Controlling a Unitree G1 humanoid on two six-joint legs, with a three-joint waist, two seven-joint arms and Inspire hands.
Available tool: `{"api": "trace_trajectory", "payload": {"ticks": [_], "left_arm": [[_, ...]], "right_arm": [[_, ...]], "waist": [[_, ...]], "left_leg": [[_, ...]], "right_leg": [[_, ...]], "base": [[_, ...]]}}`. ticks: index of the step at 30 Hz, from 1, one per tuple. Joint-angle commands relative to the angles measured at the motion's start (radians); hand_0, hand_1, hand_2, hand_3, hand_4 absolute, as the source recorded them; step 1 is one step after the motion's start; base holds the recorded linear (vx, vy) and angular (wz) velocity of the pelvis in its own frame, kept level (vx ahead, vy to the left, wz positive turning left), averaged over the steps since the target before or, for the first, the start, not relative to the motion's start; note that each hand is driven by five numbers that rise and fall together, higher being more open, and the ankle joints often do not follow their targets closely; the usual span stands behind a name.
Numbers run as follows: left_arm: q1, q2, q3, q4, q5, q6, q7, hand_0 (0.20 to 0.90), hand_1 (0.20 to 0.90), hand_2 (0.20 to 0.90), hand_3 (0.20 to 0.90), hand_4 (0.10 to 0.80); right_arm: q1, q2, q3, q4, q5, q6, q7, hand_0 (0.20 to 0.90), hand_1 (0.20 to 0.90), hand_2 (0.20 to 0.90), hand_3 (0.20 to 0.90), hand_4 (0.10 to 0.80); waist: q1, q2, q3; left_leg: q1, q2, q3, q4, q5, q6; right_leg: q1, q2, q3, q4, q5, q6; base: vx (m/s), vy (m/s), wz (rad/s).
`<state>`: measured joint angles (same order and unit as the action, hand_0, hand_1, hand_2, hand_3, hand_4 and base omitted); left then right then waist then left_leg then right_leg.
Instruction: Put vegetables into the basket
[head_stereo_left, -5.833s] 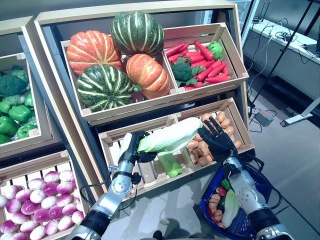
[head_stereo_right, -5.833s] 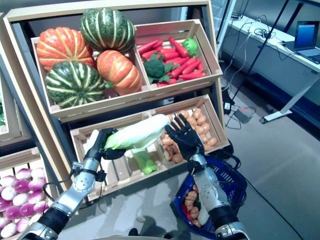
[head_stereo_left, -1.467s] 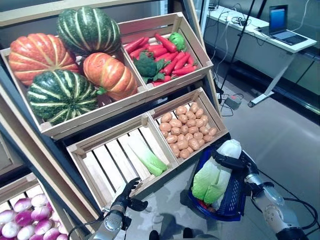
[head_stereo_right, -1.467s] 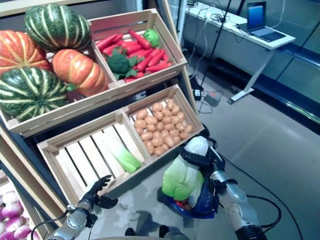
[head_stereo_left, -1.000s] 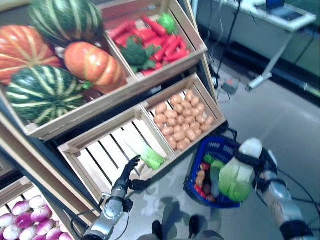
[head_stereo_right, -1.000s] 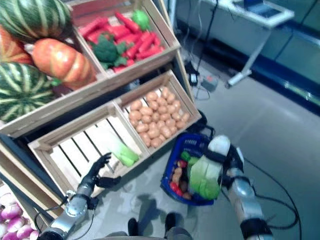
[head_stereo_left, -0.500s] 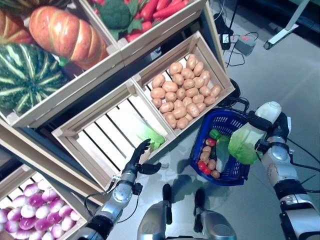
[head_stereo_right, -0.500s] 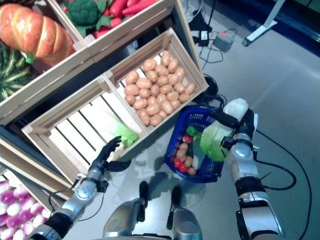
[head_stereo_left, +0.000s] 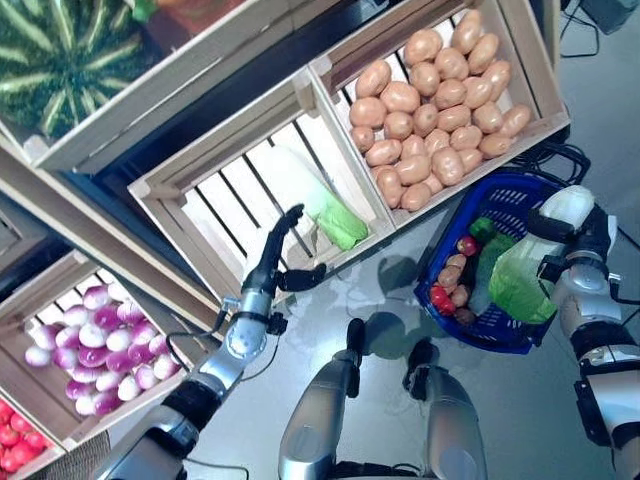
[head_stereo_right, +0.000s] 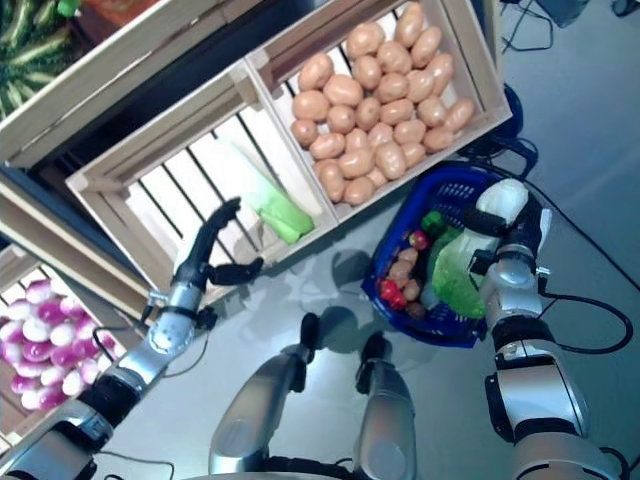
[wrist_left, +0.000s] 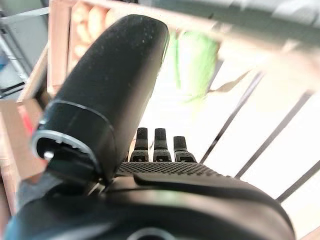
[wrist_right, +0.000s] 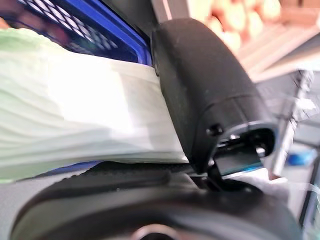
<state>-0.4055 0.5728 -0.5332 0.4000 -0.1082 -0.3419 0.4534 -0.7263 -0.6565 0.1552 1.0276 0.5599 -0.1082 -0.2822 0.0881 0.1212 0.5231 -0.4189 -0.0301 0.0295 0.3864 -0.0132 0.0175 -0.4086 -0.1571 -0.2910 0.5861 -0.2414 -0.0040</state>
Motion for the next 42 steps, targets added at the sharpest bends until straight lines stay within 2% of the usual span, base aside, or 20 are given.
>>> {"api": "trace_trajectory", "payload": {"ticks": [1,2,7,11,12,13,15,17,20,28,30,33,42], "left_arm": [[0.007,0.052,0.085,-0.145,0.047,-0.079,0.063,0.9,0.9,0.9,0.9,0.8],[0.01,0.056,0.089,-0.155,0.061,-0.078,0.068,0.9,0.9,0.9,0.9,0.8],[0.024,0.091,0.107,-0.207,0.121,-0.083,0.129,0.9,0.9,0.9,0.9,0.8],[-0.032,0.109,0.143,-0.165,0.185,-0.071,0.24,0.9,0.9,0.9,0.9,0.8],[-0.065,0.123,0.156,-0.147,0.188,-0.053,0.25,0.9,0.9,0.9,0.9,0.8],[-0.117,0.143,0.166,-0.108,0.168,0.002,0.244,0.9,0.9,0.9,0.9,0.8],[-0.152,0.161,0.169,-0.067,0.169,0.008,0.241,0.9,0.9,0.9,0.9,0.8],[-0.207,0.196,0.168,-0.021,0.202,0.055,0.249,0.9,0.9,0.9,0.9,0.8],[-0.252,0.24,0.171,0.032,0.248,0.09,0.287,0.9,0.9,0.9,0.9,0.8],[-0.35,0.348,0.162,0.206,0.378,0.232,0.337,0.9,0.9,0.9,0.9,0.8],[-0.402,0.381,0.127,0.297,0.475,0.303,0.376,0.9,0.9,0.9,0.9,0.8],[-0.465,0.421,0.057,0.365,0.588,0.374,0.374,0.9,0.9,0.9,0.9,0.8],[-0.621,0.454,-0.119,0.478,0.713,0.485,0.304,0.9,0.9,0.9,0.9,0.8]], "right_arm": [[-0.061,-0.085,0.009,-0.058,0.065,-0.055,0.025,0.3,0.3,0.3,0.3,0.4],[-0.061,-0.083,0.006,-0.056,0.06,-0.052,0.018,0.9,0.9,0.9,0.9,0.8],[-0.09,-0.087,0.001,-0.048,0.071,0.013,0.017,0.9,0.9,0.9,0.9,0.8],[-0.121,-0.072,0.016,-0.001,0.095,0.023,0.056,0.9,0.9,0.9,0.9,0.8],[-0.136,-0.069,0.023,0.018,0.101,0.02,0.068,0.9,0.9,0.9,0.9,0.8],[-0.157,-0.07,0.033,0.033,0.099,0.022,0.077,0.9,0.9,0.9,0.9,0.8],[-0.171,-0.07,0.043,0.036,0.101,0.03,0.084,0.9,0.9,0.9,0.9,0.8],[-0.182,-0.073,0.056,0.037,0.105,0.039,0.096,0.9,0.9,0.9,0.9,0.8],[-0.18,-0.083,0.072,0.014,0.114,0.033,0.118,0.9,0.9,0.9,0.9,0.8],[-0.118,-0.091,0.093,-0.118,0.13,-0.045,0.172,0.9,0.9,0.9,0.9,0.8],[-0.085,-0.092,0.103,-0.189,0.154,-0.075,0.197,0.9,0.9,0.9,0.9,0.8],[-0.048,-0.094,0.113,-0.263,0.173,-0.12,0.228,0.9,0.9,0.9,0.9,0.8],[-0.03,-0.125,0.17,-0.337,0.165,-0.176,0.272,0.9,0.9,0.9,0.9,0.8]], "waist": [[-0.009,-0.033,-0.014],[-0.006,-0.032,-0.012],[0.004,-0.024,-0.003],[0.006,-0.029,-0.003],[0.005,-0.033,-0.004],[-0.001,-0.035,-0.005],[-0.003,-0.037,-0.003],[-0.013,-0.039,-0.003],[-0.031,-0.043,-0.005],[-0.076,-0.053,-0.003],[-0.099,-0.057,-0.003],[-0.121,-0.057,-0.003],[-0.159,-0.049,-0.003]], "left_leg": [[-0.102,-0.033,0.021,0.203,-0.12,0.021],[-0.12,-0.036,0.02,0.224,-0.128,0.025],[-0.2,-0.049,0.024,0.296,-0.145,0.041],[-0.236,-0.048,0.035,0.325,-0.149,0.049],[-0.256,-0.049,0.038,0.341,-0.151,0.049],[-0.287,-0.047,0.042,0.365,-0.148,0.051],[-0.277,-0.041,0.046,0.352,-0.145,0.046],[-0.286,-0.033,0.054,0.354,-0.14,0.042],[-0.316,-0.021,0.068,0.386,-0.144,0.041],[-0.328,0.014,0.102,0.402,-0.149,0.027],[-0.336,0.03,0.121,0.401,-0.15,0.024],[-0.348,0.038,0.134,0.392,-0.151,0.02],[-0.396,0.045,0.165,0.349,-0.151,0.015]], "right_leg": [[-0.031,0.015,-0.028,0.107,-0.004,-0.099],[-0.049,0.01,-0.028,0.131,-0.01,-0.101],[-0.145,-0.012,-0.014,0.231,-0.025,-0.099],[-0.2,-0.022,-0.001,0.283,-0.035,-0.097],[-0.224,-0.025,0.005,0.306,-0.039,-0.095],[-0.258,-0.03,0.006,0.336,-0.042,-0.1],[-0.255,-0.022,0.014,0.327,-0.037,-0.093],[-0.269,-0.016,0.023,0.331,-0.032,-0.093],[-0.302,-0.017,0.031,0.354,-0.034,-0.101],[-0.332,0.006,0.071,0.363,-0.032,-0.102],[-0.349,0.013,0.085,0.36,-0.032,-0.102],[-0.373,0.025,0.104,0.35,-0.028,-0.098],[-0.455,0.045,0.138,0.314,-0.012,-0.081]], "base": [[-0.009,0.023,0.1],[-0.008,0.027,0.11],[-0.02,0.044,0.12],[-0.016,0.056,0.06],[-0.048,0.051,0.02],[-0.021,0.039,-0.02],[-0.003,0.038,-0.04],[-0.009,0.048,-0.07],[-0.002,0.063,-0.1],[0.008,0.071,-0.14],[0.013,0.121,-0.19],[0.0,0.111,-0.13],[-0.003,0.1,-0.09]]}}
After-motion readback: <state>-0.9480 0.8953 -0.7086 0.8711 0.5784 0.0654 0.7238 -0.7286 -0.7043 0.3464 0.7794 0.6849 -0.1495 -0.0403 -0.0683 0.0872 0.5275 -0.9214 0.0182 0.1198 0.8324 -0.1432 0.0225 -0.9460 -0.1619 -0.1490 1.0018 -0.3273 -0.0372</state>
